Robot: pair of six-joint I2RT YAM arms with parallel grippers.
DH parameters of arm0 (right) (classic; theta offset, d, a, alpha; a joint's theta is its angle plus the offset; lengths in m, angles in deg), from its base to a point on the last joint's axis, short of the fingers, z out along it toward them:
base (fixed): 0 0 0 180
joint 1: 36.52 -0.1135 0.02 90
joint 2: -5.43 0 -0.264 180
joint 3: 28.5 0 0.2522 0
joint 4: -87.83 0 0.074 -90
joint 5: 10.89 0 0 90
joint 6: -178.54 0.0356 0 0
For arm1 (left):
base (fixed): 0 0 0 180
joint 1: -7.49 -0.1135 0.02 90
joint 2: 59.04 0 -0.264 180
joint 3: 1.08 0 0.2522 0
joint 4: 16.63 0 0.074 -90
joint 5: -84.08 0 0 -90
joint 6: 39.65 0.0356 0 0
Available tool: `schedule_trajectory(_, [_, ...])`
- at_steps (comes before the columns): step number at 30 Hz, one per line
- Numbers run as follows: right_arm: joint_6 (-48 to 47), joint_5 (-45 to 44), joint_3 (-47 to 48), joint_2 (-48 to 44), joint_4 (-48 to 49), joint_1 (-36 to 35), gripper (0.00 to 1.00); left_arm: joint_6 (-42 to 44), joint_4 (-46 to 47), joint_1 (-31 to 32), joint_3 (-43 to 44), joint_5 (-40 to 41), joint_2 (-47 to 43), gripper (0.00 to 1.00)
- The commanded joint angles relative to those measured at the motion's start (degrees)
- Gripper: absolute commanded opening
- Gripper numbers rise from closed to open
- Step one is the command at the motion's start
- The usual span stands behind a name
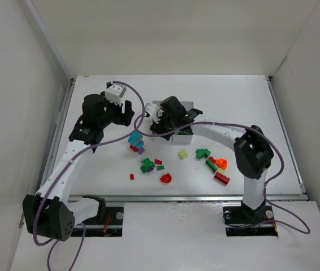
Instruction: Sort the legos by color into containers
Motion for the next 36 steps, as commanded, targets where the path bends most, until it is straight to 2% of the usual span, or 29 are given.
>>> schedule_trajectory(1, [-0.11,-3.09,2.51,-1.54,3.16,0.05,0.65,-1.22,2.67,-0.21,-1.08,-1.29,-2.0,0.65])
schedule_trajectory(6, [4.8,-6.6,2.43,-7.06,4.73,0.05,0.66,-1.75,3.81,-0.21,-1.6,-1.29,-2.52,0.67])
schedule_trajectory(7, [6.12,-7.31,0.68,-10.64,6.13,0.05,0.69,-1.75,3.81,-0.21,-2.13,-1.29,-2.52,0.68])
schedule_trajectory(8, [9.35,-8.27,-0.81,-12.77,7.02,0.05,0.79,-2.27,4.42,-0.21,-2.65,-0.76,-3.05,0.68])
schedule_trajectory(9, [11.13,-10.89,-2.57,-14.96,7.98,0.05,0.94,-2.27,4.43,-0.21,-2.66,0.11,-3.05,0.7])
schedule_trajectory(10, [12.88,-12.23,-6.76,-17.25,9.47,0.05,1.0,-2.97,4.95,-0.21,-3.27,0.64,-3.05,0.71])
schedule_trajectory(11, [15.77,-13.46,-9.15,-21.62,9.49,0.05,1.0,-2.98,5.74,-0.21,-4.14,1.95,-3.05,0.74])
schedule_trajectory(15, [22.46,-17.34,-20.41,-29.65,8.53,0.05,1.0,-5.88,8.11,-0.21,-6.7,5.3,-4.19,0.77])
schedule_trajectory(18, [25.98,-11.03,-25.25,-30.54,4.66,-0.47,1.0,-6.4,9.34,-0.21,-8.19,5.31,-4.72,0.77])
schedule_trajectory(22, [29.5,-7.67,-24.39,-25.02,0.27,-1.18,1.0,-6.41,9.96,-0.21,-9.34,4.69,-5.25,0.77])
schedule_trajectory(24, [30.12,-7.67,-21.59,-21.94,-2.19,-1.18,0.95,-6.41,9.96,-0.21,-9.86,4.69,-5.77,0.77])
schedule_trajectory(36, [30.74,-8.81,-20.96,-11.48,0.0,-1.71,0.77,-6.41,11.01,-0.21,-12.33,5.75,-8.06,0.78])
